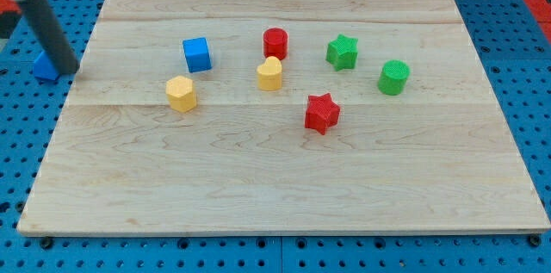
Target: Push the yellow hexagon towards center
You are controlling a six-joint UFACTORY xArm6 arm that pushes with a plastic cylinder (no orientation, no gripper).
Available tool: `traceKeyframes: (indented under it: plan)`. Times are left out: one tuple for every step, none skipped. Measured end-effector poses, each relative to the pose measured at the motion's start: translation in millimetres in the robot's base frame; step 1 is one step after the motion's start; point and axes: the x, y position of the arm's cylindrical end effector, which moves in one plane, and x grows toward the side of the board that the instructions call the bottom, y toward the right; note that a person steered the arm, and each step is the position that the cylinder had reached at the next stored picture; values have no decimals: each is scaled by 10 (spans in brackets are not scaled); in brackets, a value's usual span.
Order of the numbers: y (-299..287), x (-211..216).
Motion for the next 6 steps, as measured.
traceKeyframes:
  plan:
    - [965, 830]
    - [1105, 812]
    - [1078, 532]
    - [1158, 261]
    - [1252, 234]
    - [1870, 240]
